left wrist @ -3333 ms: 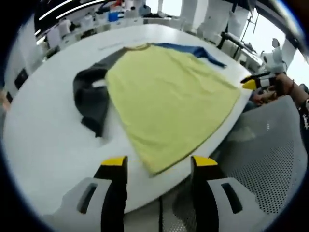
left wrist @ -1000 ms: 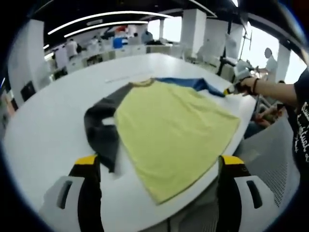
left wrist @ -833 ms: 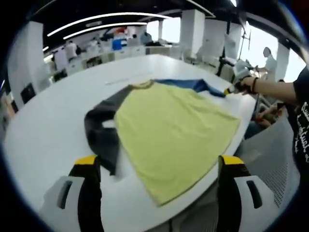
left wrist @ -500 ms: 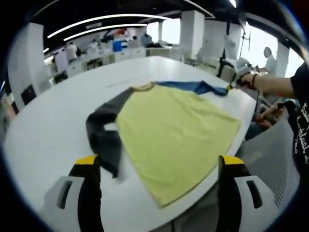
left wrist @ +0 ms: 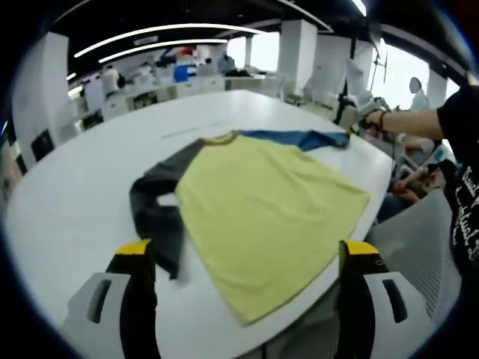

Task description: Fold the garment on the visible template until the final outline fits inside the template.

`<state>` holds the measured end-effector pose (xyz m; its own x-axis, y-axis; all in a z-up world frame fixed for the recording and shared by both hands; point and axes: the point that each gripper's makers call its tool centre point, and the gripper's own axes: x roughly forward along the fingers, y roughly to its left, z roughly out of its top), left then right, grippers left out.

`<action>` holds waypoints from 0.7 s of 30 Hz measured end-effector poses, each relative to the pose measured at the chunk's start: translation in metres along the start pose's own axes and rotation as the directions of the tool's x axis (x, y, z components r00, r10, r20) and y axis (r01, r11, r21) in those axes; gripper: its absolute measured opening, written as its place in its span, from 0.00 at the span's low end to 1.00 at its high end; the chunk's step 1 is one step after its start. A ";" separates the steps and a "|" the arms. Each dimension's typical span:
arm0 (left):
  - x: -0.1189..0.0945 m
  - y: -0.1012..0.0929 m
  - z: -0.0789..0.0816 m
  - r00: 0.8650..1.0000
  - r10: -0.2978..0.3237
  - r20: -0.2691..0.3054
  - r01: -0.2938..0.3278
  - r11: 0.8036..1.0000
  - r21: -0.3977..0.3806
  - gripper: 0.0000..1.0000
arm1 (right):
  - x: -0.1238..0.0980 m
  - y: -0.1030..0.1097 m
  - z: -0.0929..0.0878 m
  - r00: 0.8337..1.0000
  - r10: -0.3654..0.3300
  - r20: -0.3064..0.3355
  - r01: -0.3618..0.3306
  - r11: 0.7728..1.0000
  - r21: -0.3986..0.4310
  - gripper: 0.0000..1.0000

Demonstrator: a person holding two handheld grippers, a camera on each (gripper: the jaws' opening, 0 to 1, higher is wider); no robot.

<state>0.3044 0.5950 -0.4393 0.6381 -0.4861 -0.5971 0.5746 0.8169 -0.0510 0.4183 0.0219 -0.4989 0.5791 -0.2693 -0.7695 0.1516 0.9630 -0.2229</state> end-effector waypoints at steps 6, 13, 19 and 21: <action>0.001 -0.001 0.001 1.000 -0.011 0.002 0.011 1.000 0.008 0.99 | 0.008 -0.006 0.011 1.000 -0.002 0.001 0.002 1.000 -0.018 0.00; 0.002 -0.003 0.001 1.000 -0.021 -0.008 0.021 1.000 0.022 0.99 | 0.015 -0.010 0.010 0.999 0.004 -0.038 -0.004 1.000 0.013 0.00; 0.001 -0.002 0.004 1.000 -0.018 0.005 0.018 1.000 0.019 0.99 | 0.019 -0.011 0.013 0.999 0.019 -0.040 -0.018 0.999 0.040 0.00; 0.002 -0.001 0.003 1.000 -0.021 0.002 0.020 1.000 0.021 0.99 | 0.020 -0.011 0.011 0.999 0.023 -0.049 -0.021 0.999 0.039 0.00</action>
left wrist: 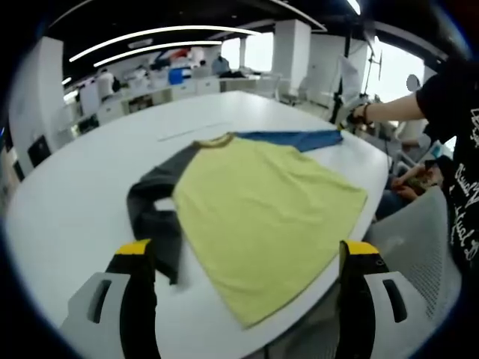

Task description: Fold the garment on the visible template until the final outline fits inside the template.

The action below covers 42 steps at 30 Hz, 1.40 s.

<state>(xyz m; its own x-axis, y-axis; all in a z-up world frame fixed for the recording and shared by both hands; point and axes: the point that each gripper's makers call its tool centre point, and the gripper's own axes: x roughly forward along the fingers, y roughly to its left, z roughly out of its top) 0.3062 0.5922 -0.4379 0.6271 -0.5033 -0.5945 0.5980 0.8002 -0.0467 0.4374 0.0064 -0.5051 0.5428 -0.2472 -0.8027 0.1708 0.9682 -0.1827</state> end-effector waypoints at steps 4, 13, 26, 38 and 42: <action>0.001 0.002 -0.002 1.000 0.004 -0.010 -0.004 1.000 0.003 0.99 | 0.003 0.000 -0.003 1.000 0.002 -0.013 -0.002 1.000 -0.003 0.00; 0.002 -0.002 0.000 1.000 -0.006 -0.003 0.006 1.000 0.003 0.99 | -0.008 0.009 0.000 0.999 0.041 0.020 -0.043 0.991 0.129 0.26; 0.000 -0.003 0.004 1.000 -0.010 0.027 0.010 1.000 0.000 0.99 | -0.018 0.029 -0.028 0.992 0.121 -0.044 -0.105 0.960 0.259 0.36; -0.004 -0.003 0.005 0.999 -0.005 0.033 0.005 1.000 0.009 0.99 | -0.016 0.036 -0.043 0.990 0.130 -0.062 -0.107 0.952 0.288 0.11; -0.005 -0.002 0.003 1.000 0.001 0.027 -0.001 1.000 0.010 0.98 | -0.017 0.039 -0.043 0.987 0.148 -0.057 -0.124 0.945 0.303 0.03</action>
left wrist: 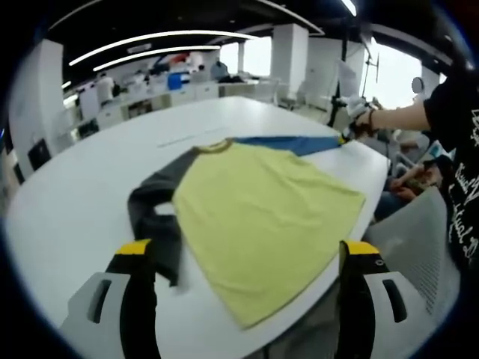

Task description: Fold the garment on the visible template until the final outline fits inside the template.

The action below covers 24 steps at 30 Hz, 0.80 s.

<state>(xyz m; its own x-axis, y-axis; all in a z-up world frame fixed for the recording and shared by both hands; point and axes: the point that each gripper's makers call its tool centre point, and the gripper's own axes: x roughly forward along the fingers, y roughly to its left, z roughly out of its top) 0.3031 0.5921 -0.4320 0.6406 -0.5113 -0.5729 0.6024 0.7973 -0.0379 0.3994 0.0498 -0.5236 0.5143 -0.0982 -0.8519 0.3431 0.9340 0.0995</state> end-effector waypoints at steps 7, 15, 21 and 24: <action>-0.003 0.000 0.000 1.000 0.005 0.005 -0.005 1.000 -0.001 0.99 | -0.009 0.000 0.004 1.000 -0.005 -0.007 0.005 0.996 -0.085 0.00; -0.003 -0.001 0.001 1.000 -0.002 0.008 0.002 1.000 0.001 0.99 | -0.013 0.001 0.005 1.000 0.013 -0.009 -0.013 0.996 -0.085 0.00; -0.004 0.000 0.003 1.000 -0.003 0.011 0.003 1.000 0.005 0.99 | -0.020 0.007 0.010 1.000 0.021 -0.001 -0.021 0.996 -0.092 0.00; -0.004 0.000 0.004 1.000 -0.004 0.014 0.004 1.000 0.004 0.99 | -0.023 0.014 0.014 0.999 0.036 0.006 -0.035 0.995 -0.098 0.00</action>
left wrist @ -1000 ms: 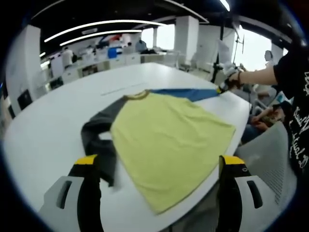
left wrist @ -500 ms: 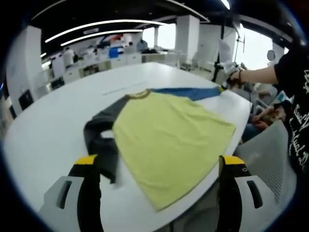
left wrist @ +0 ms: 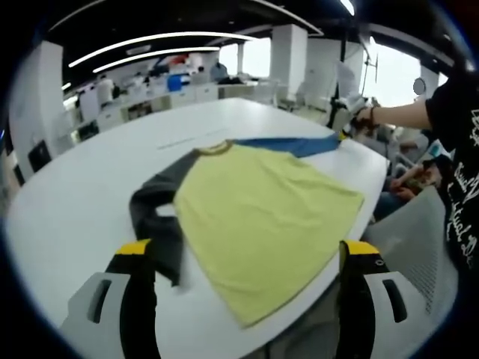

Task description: Fold the garment on the visible template until the final outline fits inside the template.

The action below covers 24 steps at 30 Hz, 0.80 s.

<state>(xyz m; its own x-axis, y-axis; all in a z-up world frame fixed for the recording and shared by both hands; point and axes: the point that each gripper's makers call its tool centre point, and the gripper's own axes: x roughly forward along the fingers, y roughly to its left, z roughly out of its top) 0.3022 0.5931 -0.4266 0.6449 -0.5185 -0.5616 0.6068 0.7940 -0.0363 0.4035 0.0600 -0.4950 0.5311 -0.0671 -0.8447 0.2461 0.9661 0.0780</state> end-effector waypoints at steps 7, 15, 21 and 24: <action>0.001 -0.002 0.003 1.000 -0.011 0.011 0.011 1.000 -0.006 0.99 | -0.007 0.023 0.013 0.999 0.045 0.016 -0.044 0.998 -0.043 0.00; 0.000 -0.003 0.004 1.000 -0.019 0.020 0.019 1.000 -0.015 0.99 | -0.010 0.048 0.024 0.995 0.092 0.025 -0.090 0.993 -0.072 0.00; -0.001 -0.003 0.004 1.000 -0.017 0.026 0.017 1.000 -0.016 0.99 | -0.010 0.076 0.035 0.989 0.140 0.040 -0.134 0.982 -0.130 0.00; -0.002 -0.002 0.005 1.000 -0.013 0.029 0.013 1.000 -0.017 0.99 | -0.009 0.088 0.039 0.987 0.156 0.035 -0.148 0.974 -0.173 0.00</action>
<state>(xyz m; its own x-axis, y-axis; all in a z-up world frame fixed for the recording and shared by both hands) 0.3021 0.5906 -0.4217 0.6501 -0.5375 -0.5371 0.6073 0.7924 -0.0579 0.4522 0.1364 -0.4602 0.5914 0.0758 -0.8028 0.0211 0.9938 0.1094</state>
